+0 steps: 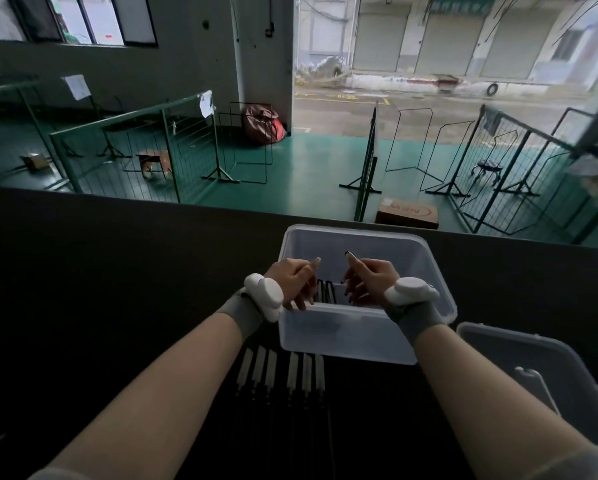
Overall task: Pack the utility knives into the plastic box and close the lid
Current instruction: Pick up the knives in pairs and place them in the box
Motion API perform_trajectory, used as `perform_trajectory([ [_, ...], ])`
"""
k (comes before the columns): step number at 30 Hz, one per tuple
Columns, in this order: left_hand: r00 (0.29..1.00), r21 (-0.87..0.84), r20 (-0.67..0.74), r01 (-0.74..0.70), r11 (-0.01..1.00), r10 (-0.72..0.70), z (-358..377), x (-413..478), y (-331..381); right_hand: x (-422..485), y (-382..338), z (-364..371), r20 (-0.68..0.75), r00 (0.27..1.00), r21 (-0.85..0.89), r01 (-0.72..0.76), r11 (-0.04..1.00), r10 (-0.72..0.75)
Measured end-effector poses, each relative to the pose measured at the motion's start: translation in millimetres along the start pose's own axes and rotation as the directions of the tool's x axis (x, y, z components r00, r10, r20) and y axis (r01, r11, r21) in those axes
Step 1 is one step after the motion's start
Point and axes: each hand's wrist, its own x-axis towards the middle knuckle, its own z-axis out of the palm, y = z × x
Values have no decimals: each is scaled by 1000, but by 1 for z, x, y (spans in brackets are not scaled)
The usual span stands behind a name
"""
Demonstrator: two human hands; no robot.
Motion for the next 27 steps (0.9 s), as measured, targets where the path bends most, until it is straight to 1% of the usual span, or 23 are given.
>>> perform_trajectory([
  [2, 998, 1, 67, 19, 1000, -19, 6, -13, -7, -14, 12, 6, 40, 999, 3, -36, 999, 36],
  [4, 994, -9, 104, 42, 999, -40, 14, -21, -19, -24, 27, 12, 72, 995, 10, -68, 998, 67],
  [7, 982, -27, 121, 150, 988, -146, 29, -31, -44, -32, 54, 18, 94, 984, -27, -150, 988, 151],
  [9, 955, -10, 170, 249, 968, -244, 39, -36, -63, -34, 76, 24, 99, 969, -93, -219, 971, 228],
  [11, 908, 40, 232, 349, 936, -349, 51, -39, -82, -34, 101, 33, 82, 951, -130, -286, 949, 298],
  [14, 861, 159, 238, 423, 892, -450, 71, -44, -111, -38, 138, 47, 51, 931, -201, -344, 917, 361],
  [18, 832, 332, 249, 407, 851, -495, 91, -45, -133, -42, 174, 58, 38, 889, -314, -422, 851, 455],
  [20, 841, 379, 228, 387, 840, -490, 98, -48, -137, -45, 180, 61, 21, 863, -416, -451, 789, 505],
  [23, 869, 424, 183, 352, 835, -459, 112, -49, -149, -43, 184, 70, -3, 818, -464, -511, 724, 575],
  [27, 886, 508, 126, 328, 796, -446, 126, -49, -158, -38, 191, 80, -41, 803, -533, -521, 667, 595],
])
